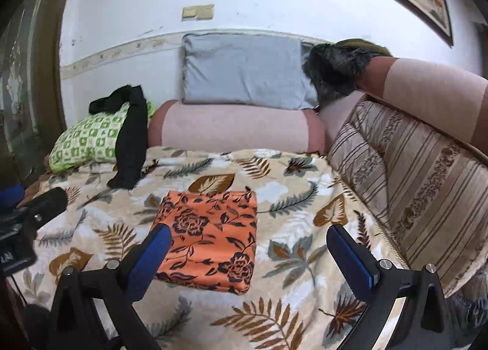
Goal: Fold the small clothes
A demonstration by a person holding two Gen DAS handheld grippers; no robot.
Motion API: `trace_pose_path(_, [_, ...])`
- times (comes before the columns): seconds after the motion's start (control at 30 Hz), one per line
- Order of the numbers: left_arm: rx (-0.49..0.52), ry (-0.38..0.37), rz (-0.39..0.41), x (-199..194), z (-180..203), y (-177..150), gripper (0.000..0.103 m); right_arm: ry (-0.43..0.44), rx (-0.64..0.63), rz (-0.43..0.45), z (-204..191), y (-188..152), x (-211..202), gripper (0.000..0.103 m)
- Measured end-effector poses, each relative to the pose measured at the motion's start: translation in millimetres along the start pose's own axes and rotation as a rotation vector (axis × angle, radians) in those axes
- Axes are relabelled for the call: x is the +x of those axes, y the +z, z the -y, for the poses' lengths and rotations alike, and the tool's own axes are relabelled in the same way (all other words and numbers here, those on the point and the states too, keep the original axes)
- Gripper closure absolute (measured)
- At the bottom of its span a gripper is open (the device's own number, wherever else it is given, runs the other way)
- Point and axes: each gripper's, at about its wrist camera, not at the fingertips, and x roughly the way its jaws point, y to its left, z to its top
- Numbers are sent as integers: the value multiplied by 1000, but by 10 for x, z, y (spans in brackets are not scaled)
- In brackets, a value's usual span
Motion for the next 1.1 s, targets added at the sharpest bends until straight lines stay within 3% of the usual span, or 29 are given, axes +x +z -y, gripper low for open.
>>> trace_pose_path(0.07, [1,17,-32,119,-35,-68,2,6,-15,-68,-23,-109,153,0])
trace_pose_path(0.3, [-29,35,-101,356,-118,-213,2,30,-17,-172,-66,-388,350,0])
trace_pose_path(1.1, [-10,35,-109,501,-131,-178,2,61,-61,-210,-227,-332,528,0])
